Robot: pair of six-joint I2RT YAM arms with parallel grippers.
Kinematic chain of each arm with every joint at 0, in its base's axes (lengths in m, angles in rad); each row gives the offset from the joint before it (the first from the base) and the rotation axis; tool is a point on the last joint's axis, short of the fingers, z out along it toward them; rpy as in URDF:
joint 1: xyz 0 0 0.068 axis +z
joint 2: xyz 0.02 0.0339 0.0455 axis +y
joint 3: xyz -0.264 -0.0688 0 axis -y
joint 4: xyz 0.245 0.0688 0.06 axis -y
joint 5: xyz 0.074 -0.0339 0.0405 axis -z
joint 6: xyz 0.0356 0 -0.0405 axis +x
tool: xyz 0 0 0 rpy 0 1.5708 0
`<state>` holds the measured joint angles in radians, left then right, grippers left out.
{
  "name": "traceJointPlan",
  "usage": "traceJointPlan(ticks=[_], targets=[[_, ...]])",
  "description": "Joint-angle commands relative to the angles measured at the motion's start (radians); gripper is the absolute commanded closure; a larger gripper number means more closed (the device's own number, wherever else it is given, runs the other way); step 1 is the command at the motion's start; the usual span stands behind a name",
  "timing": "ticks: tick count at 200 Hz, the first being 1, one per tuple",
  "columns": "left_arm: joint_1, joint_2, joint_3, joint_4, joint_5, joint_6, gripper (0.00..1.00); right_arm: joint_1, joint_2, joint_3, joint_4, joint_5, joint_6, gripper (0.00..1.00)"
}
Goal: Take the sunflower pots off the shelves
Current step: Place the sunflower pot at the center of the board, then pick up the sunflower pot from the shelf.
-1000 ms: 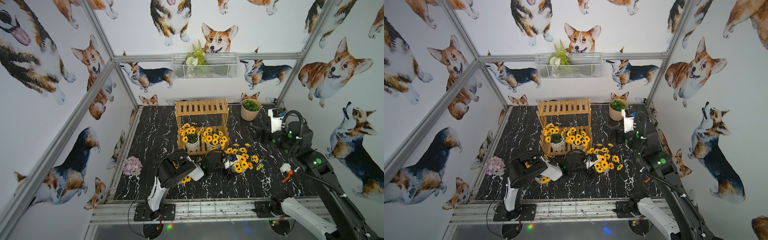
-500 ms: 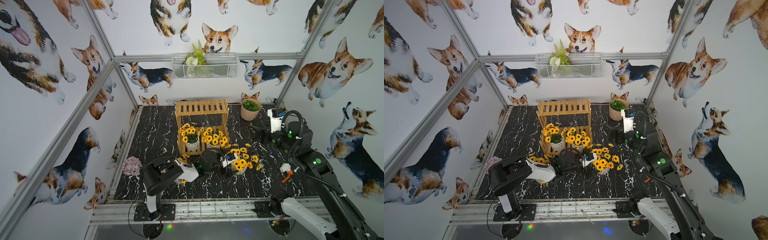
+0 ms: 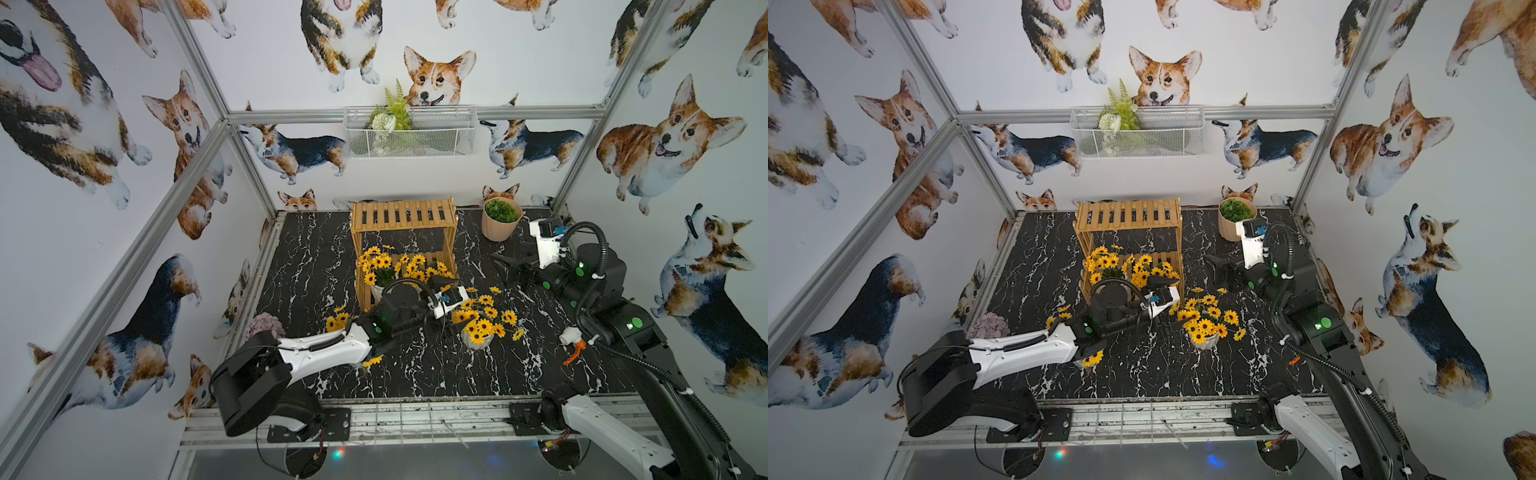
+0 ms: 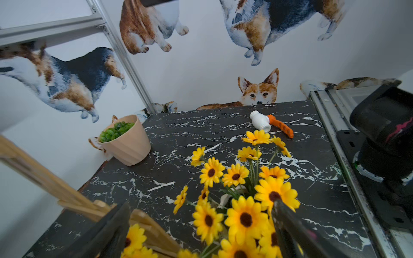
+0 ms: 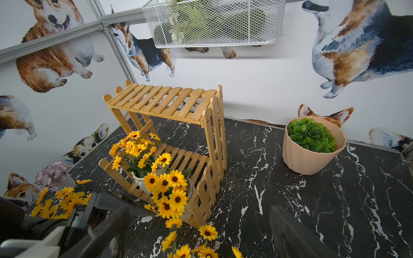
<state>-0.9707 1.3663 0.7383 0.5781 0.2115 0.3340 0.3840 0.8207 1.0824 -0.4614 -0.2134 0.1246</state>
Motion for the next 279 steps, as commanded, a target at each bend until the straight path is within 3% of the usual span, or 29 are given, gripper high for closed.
traceJointPlan(ticks=[1, 44, 73, 108, 134, 168, 196, 231, 279], targets=[[0.043, -0.092, 0.013, -0.154, -0.077, 0.027, 0.0, 0.0, 0.017, 0.021, -0.012, -0.053, -0.027, 0.0], [0.175, -0.289, 0.031, -0.284, -0.185, -0.088, 0.0, 0.001, 0.068, 0.048, -0.057, -0.121, -0.023, 0.0], [0.215, -0.388, 0.062, -0.387, -0.376, -0.148, 0.0, 0.021, 0.117, 0.082, -0.104, -0.157, -0.027, 0.0], [0.302, -0.446, 0.151, -0.544, -0.468, -0.23, 0.0, 0.202, 0.228, 0.181, -0.254, -0.006, -0.118, 0.0], [0.406, -0.444, 0.252, -0.717, -0.537, -0.366, 0.0, 0.285, 0.275, 0.209, -0.295, 0.007, -0.129, 0.0], [0.6, -0.393, 0.392, -0.988, -0.466, -0.52, 0.0, 0.37, 0.293, 0.224, -0.341, 0.033, -0.138, 0.0], [0.692, -0.347, 0.425, -1.1, -0.408, -0.591, 0.0, 0.447, 0.354, 0.215, -0.359, 0.075, -0.134, 0.01], [0.714, -0.381, 0.378, -1.059, -0.362, -0.606, 0.0, 0.487, 0.408, 0.203, -0.354, 0.075, -0.113, 0.02], [0.716, -0.428, 0.363, -1.006, -0.251, -0.534, 0.0, 0.504, 0.525, 0.244, -0.358, 0.047, -0.08, 0.03]])
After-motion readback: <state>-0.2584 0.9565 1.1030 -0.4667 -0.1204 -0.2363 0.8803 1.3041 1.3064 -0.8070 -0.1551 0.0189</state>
